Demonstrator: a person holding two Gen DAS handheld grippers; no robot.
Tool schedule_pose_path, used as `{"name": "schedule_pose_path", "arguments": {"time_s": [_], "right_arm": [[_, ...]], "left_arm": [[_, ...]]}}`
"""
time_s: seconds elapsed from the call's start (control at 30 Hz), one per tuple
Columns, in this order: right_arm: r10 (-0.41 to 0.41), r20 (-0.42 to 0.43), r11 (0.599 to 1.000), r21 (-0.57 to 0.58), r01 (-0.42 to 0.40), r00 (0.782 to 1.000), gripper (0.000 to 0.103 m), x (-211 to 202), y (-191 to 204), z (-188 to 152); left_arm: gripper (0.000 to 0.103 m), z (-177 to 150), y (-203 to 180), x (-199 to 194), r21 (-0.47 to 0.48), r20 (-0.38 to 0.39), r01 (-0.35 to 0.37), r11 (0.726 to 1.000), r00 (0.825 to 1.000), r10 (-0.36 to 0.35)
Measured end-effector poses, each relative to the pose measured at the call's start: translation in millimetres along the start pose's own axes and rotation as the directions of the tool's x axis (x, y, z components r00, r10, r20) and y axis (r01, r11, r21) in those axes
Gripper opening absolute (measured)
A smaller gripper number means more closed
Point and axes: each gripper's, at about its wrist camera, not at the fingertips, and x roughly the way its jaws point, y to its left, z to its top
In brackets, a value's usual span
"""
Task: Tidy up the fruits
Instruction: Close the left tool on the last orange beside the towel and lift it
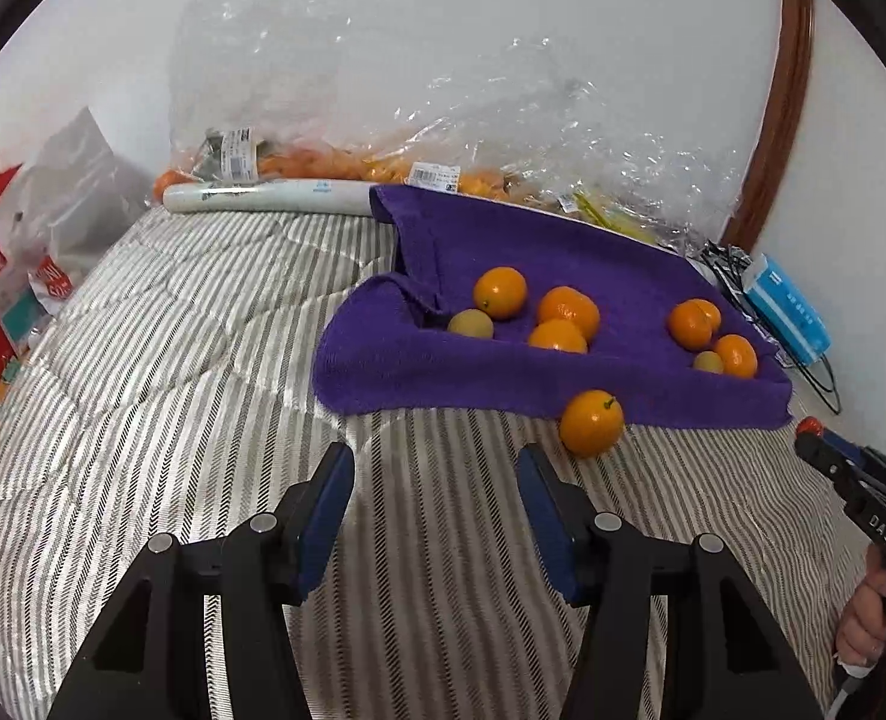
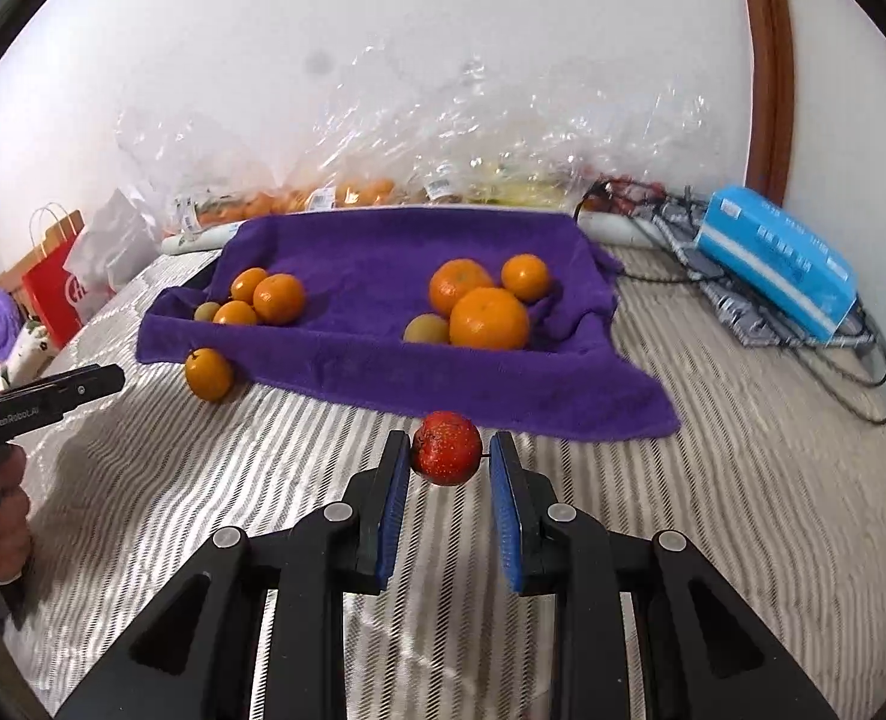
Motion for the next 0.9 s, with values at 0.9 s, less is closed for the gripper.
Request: {"name": "schedule_pose_path", "arguments": {"time_s": [0.9], "right_arm": [[0.108, -0.011, 0.994, 0.036, -0.107, 0.994, 0.027, 8.9, -17.5, 5.6]], "left_arm": [[0.055, 8.5, -51.6, 29.0, 0.066, -0.059, 0.087, 0.994, 0.995, -0.083]]}}
